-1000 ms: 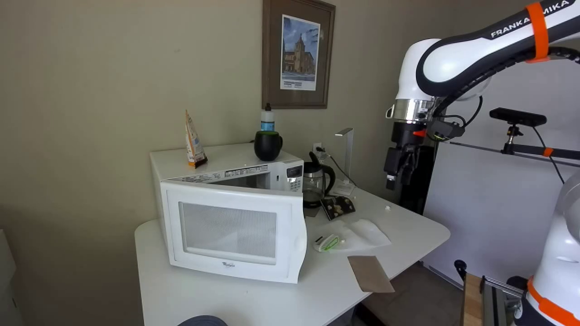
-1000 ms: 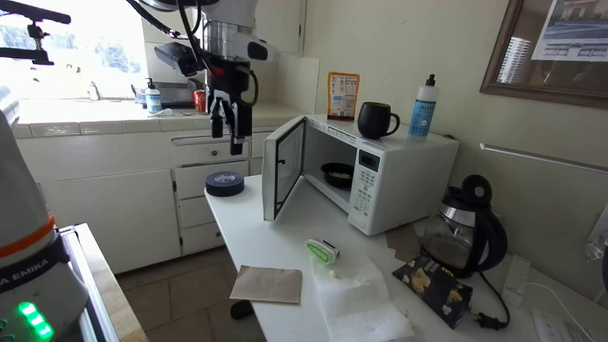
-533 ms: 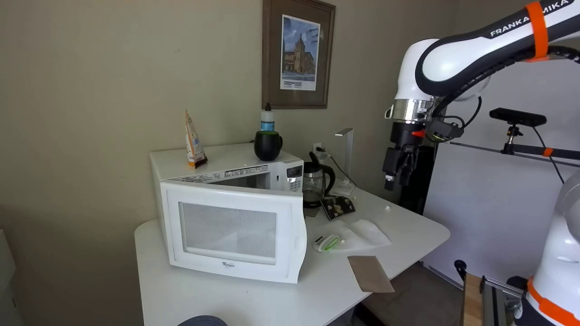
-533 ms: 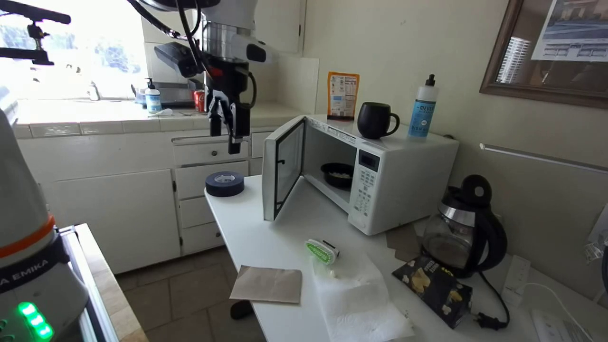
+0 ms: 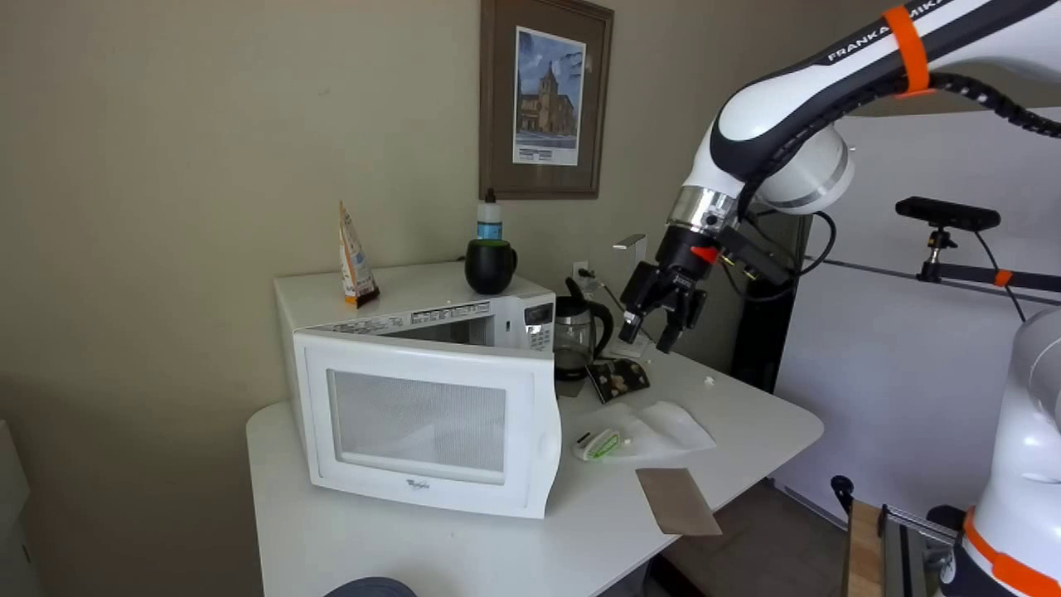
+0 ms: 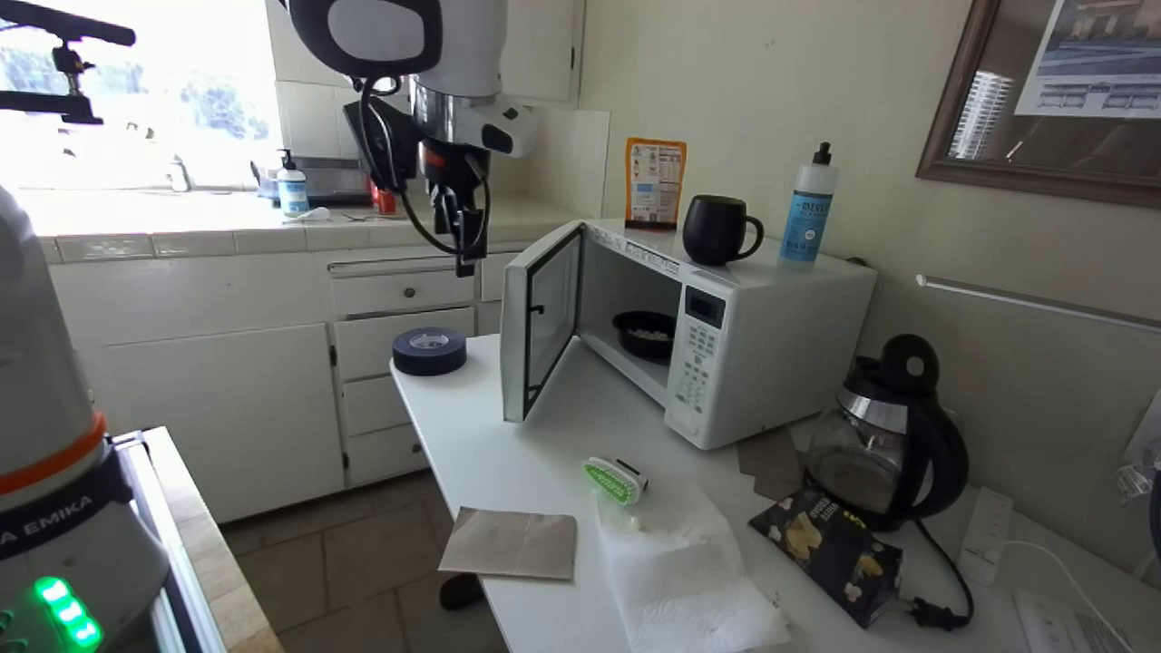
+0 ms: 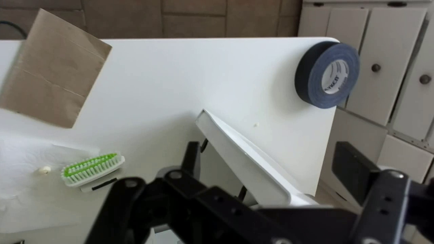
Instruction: Open the door of the microwave wider
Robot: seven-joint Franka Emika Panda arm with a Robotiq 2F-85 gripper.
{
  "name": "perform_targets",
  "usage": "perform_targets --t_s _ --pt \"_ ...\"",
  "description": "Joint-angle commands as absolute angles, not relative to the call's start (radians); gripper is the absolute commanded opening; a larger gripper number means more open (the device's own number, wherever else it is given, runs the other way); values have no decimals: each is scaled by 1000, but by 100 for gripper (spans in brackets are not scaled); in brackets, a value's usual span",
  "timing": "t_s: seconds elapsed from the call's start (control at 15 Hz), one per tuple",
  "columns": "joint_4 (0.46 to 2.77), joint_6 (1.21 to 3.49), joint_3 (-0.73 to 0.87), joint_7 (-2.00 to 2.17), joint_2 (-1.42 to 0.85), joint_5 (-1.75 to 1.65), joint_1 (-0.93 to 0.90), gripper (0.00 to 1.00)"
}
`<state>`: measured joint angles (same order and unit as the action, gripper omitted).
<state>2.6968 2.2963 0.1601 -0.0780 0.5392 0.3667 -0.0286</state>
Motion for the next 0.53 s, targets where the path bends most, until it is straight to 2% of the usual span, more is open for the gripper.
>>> perform_targets --t_s 0.0,0.07,0.2,0.33,0.47 --pt "2600 2379 200 -110 393 513 -67 100" --pt "2580 2394 208 -121 364 560 -77 100" --pt "2537 2427 214 -144 302 645 -87 82" --pt "2497 2477 199 -164 239 735 -84 57" --pt "2467 2534 178 -184 182 808 -76 42"
